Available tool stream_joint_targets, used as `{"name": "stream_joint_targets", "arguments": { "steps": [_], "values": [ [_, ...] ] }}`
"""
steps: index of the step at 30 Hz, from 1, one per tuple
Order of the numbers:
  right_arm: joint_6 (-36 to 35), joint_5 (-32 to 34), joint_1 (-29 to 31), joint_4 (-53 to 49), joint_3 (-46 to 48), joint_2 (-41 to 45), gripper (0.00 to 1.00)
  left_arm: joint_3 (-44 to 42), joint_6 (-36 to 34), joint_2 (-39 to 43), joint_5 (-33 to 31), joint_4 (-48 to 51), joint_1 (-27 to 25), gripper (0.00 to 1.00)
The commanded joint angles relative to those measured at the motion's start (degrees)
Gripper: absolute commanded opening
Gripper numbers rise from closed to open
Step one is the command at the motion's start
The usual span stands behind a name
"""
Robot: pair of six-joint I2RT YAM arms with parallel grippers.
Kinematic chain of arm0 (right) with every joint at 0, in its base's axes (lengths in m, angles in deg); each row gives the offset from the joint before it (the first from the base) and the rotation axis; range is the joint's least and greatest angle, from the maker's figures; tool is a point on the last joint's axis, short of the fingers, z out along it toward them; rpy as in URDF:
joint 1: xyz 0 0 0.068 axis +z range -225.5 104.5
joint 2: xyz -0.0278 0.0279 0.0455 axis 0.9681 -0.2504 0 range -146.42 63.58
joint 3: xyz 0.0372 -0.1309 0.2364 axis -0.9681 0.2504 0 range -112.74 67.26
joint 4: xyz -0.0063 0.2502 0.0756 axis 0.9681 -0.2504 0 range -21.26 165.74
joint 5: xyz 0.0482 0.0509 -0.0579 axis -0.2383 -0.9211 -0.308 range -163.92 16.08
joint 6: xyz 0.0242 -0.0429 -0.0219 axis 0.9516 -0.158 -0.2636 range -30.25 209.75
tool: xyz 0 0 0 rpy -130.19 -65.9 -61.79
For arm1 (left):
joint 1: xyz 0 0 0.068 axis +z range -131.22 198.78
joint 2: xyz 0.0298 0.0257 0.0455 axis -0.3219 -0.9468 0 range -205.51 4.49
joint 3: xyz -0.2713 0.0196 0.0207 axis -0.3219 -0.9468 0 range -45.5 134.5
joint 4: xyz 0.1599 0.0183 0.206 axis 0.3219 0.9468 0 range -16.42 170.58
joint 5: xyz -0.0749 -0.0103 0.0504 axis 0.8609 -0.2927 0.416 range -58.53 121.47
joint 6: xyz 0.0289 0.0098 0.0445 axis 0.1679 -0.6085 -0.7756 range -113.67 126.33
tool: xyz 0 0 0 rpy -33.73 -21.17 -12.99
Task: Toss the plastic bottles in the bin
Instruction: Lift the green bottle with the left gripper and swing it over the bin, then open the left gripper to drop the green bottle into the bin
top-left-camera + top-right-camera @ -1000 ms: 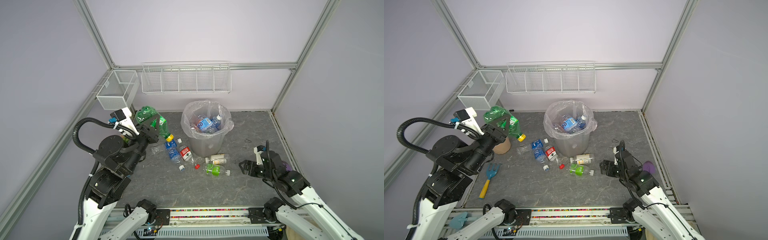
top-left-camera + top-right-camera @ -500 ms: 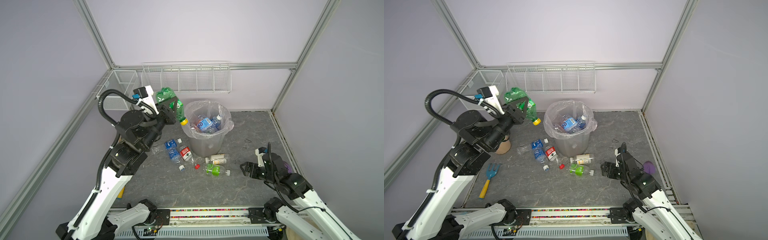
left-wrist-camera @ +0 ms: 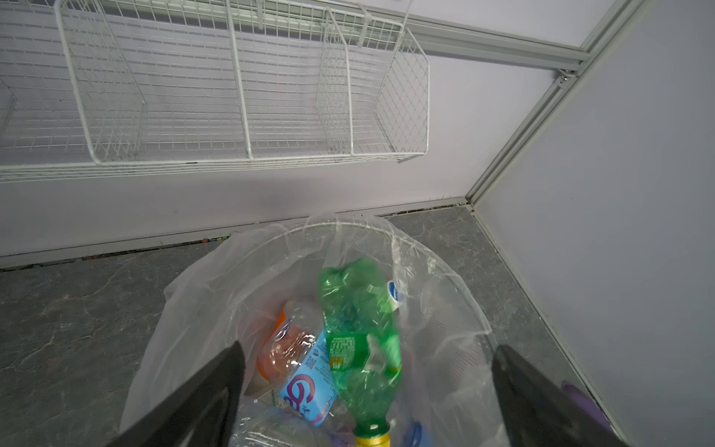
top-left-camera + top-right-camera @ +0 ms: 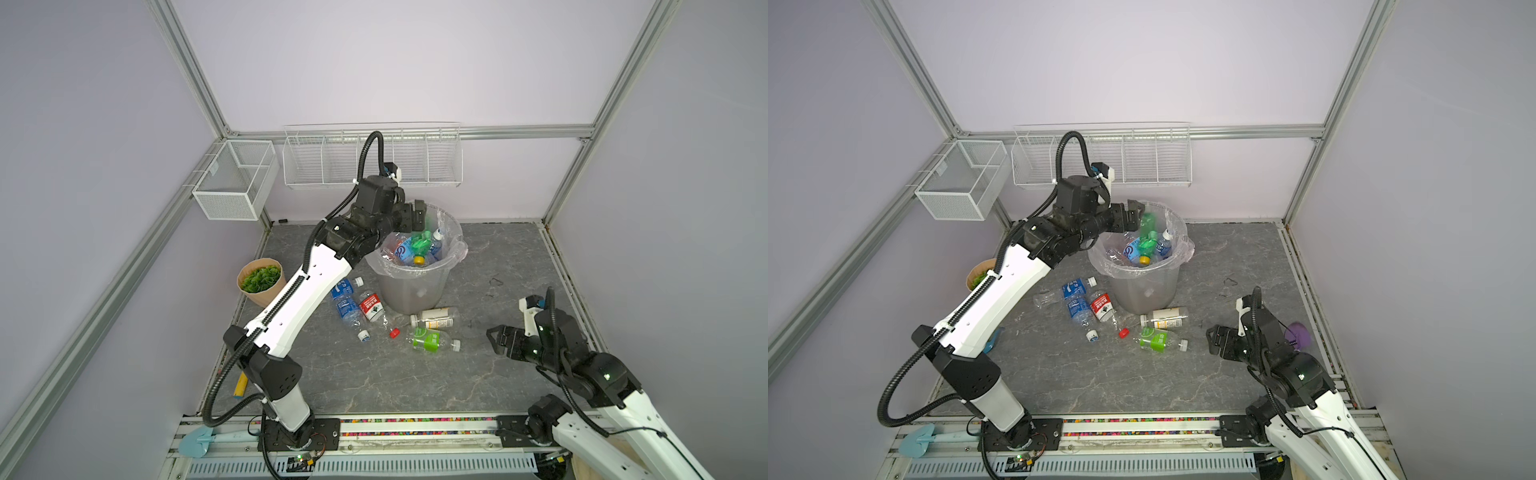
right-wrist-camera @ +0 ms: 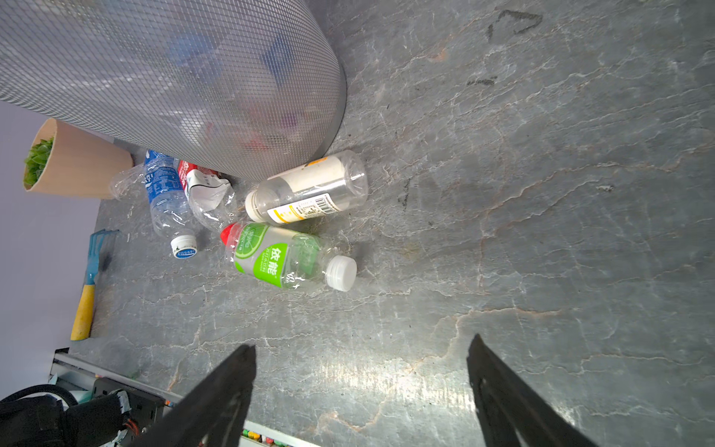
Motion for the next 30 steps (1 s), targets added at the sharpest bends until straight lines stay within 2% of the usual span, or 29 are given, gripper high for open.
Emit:
{"name": "stream_joint_targets", "arguments": {
  "steps": [1,6,11,16,25,30],
  "values": [
    [-0.47,1.23,0.12,-0.86,0.64,1.39,0.88,-3.11,-1.39,14.22,-2.76,-5.75,-1.25,0.99],
    [1.0,-0.03,0.1,-0.12,1.16,0.59,0.88,-8.62,-0.04,22.26,-4.45,-5.89,-1.26,0.99],
    [1.92,0.23,0.08,-1.03,1.02,1.27,0.88,-18.37,2.08,30.03,-5.56,-7.44,-1.2,0.99],
    [3.3,-2.49,0.08,-0.49,1.33,0.95,0.88,-28.23,4.24,37.25,-7.36,-8.53,-1.21,1.0],
    [9.27,-10.5,0.47,6.46,3.6,-6.68,0.88,-43.59,9.24,46.85,-9.87,-7.27,-1.21,1.0],
    [6.78,-9.61,3.27,10.37,3.0,-10.67,0.88,-50.69,12.45,51.22,-10.45,-5.95,-1.26,1.0]
  ]
}}
